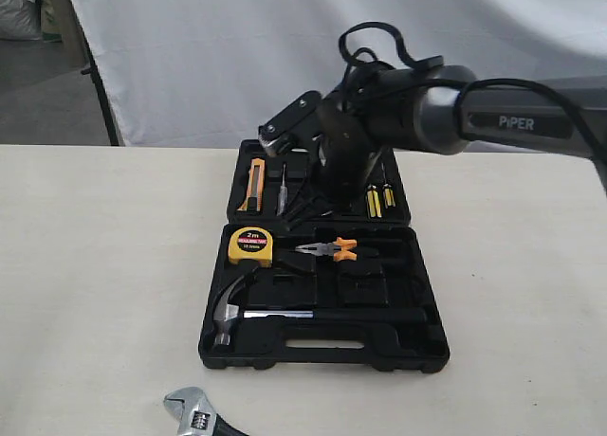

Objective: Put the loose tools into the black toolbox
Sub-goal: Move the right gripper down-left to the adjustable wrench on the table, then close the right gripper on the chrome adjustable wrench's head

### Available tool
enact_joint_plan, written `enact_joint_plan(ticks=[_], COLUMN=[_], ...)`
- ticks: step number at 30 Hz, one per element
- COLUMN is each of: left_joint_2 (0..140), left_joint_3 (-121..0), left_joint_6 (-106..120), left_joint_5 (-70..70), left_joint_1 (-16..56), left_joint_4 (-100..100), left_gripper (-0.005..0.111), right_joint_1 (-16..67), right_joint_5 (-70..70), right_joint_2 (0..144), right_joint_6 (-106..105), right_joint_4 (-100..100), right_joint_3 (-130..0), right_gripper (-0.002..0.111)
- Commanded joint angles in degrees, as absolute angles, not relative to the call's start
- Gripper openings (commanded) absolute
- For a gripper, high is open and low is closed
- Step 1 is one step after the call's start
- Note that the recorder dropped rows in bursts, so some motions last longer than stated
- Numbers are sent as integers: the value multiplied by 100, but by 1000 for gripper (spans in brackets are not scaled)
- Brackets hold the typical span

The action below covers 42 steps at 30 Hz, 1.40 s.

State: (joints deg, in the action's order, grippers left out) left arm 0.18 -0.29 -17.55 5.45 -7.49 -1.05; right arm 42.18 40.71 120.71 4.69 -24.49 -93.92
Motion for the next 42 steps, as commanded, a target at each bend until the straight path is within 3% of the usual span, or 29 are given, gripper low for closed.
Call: enact_joint_plan(ticks=[1,10,18,31,34,42], left_joint_2=[0,0,0,0,0,0], left_joint_3=[-44,-44,-44,-44,-44,-44], left_joint_6=[-1782,-1782,-1782,-1782,-1782,-1782], left_joint_5=[503,503,503,503,503,503], left_joint_1=[-894,-894,-894,-894,-894,-894], left_joint_4=[-130,-130,-130,-130,-130,-130], left_gripper=[1,1,1,1,1,1], right_joint_1=[4685,5548,5765,6423,6423,6423], right_joint_5=[4496,5338,6087,5899,5875,5875], right_joint_2=[12010,11668,11536,11995,12132,12191], right_joint_6=[53,-213,-1304,-1103,-500,-364], right_joint_4=[-2323,-2222,-337,0,-70,143], right_joint_3=[-9388,-9388,-9375,-9375,-9375,-9375], right_gripper=[0,0,0,1,11,63])
